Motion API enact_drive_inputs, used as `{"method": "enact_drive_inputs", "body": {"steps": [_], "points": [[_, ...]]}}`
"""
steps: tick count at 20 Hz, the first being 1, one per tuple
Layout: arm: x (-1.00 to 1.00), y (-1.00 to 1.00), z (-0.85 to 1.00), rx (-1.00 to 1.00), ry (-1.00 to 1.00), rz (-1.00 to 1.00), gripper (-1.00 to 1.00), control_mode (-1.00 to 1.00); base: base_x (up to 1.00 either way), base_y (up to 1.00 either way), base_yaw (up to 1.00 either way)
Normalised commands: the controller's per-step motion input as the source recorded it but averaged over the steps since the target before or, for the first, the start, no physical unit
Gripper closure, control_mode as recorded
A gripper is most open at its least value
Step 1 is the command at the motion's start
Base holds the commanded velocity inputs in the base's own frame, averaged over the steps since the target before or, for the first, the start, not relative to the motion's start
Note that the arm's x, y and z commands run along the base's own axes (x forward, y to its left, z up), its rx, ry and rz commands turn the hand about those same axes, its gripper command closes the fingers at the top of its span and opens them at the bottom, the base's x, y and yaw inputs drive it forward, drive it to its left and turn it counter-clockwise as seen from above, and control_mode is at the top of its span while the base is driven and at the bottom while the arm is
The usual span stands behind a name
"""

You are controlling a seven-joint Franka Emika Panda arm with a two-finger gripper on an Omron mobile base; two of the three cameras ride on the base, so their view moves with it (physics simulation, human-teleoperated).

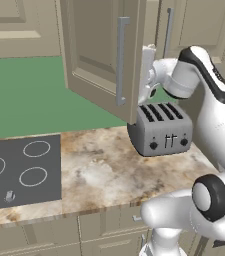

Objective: Open the cabinet, pick the kettle from the cabinet, and place it in the sink.

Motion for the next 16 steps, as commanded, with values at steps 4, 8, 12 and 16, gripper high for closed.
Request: {"method": "enact_drive_inputs", "body": {"steps": [4, 8, 12, 16], "points": [[-0.01, 0.5, -0.07, 0.0, 0.0, 0.07, -1.0, -1.0, 0.0, 0.0, 0.0], [-0.14, 0.5, -0.04, 0.0, -0.02, 0.08, -1.0, -1.0, 0.0, 0.0, 0.0], [-0.21, 0.56, -0.04, 0.0, -0.04, 0.05, -1.0, -1.0, 0.0, 0.0, 0.0], [-0.13, 0.64, -0.07, -0.02, -0.1, 0.0, -1.0, -1.0, 0.0, 0.0, 0.0]]}}
